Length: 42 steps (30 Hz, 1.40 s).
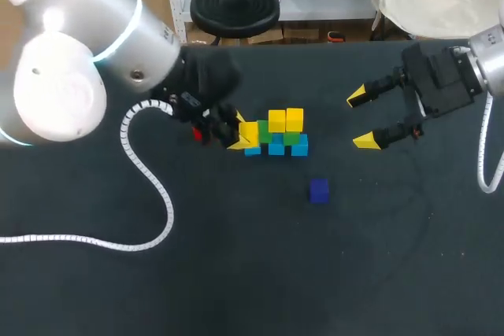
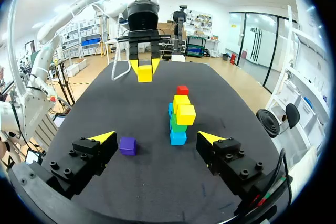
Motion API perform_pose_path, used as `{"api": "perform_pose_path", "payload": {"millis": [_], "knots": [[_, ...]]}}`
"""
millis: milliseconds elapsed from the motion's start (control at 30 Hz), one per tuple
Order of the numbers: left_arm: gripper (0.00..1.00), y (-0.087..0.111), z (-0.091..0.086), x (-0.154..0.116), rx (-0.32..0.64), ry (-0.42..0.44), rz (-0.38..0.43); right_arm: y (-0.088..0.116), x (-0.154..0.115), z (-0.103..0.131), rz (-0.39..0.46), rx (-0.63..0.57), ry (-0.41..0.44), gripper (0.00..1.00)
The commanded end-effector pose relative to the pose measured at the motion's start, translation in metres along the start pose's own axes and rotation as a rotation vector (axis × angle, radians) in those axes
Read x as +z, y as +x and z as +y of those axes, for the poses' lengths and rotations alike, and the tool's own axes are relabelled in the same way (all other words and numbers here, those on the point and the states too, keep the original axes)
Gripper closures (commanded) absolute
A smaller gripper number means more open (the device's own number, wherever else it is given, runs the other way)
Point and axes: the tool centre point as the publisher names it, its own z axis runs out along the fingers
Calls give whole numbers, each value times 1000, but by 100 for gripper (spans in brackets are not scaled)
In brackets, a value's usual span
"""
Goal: Place the blue cubes, place green cubes on the blue cubes, place the yellow cubes on the green cubes, then place the red cubes on the yellow cubes, and place purple cube on the red cubes.
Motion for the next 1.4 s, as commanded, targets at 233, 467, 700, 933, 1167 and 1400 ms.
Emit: {"api": "perform_pose_path", "payload": {"millis": [233, 467, 700, 933, 1167, 1400], "knots": [[100, -14, 0, 13, 2, 15, 4, 0, 0, 0, -1, -1, 1, 0], [100, -23, 5, 26, 21, 34, 33, 0, 0, 0, -1, -1, 1, 0], [100, -23, 11, 26, 14, 25, 47, 0, 0, 0, -1, -1, 1, 0], [100, -22, 13, 28, 10, 17, 64, 0, 0, 0, -1, -1, 1, 0], [100, -17, 14, 14, -3, -10, 61, 0, 0, 0, -1, -1, 1, 0], [100, -11, 27, 17, -34, -34, 91, 0, 0, 0, -1, -1, 1, 0]]}}
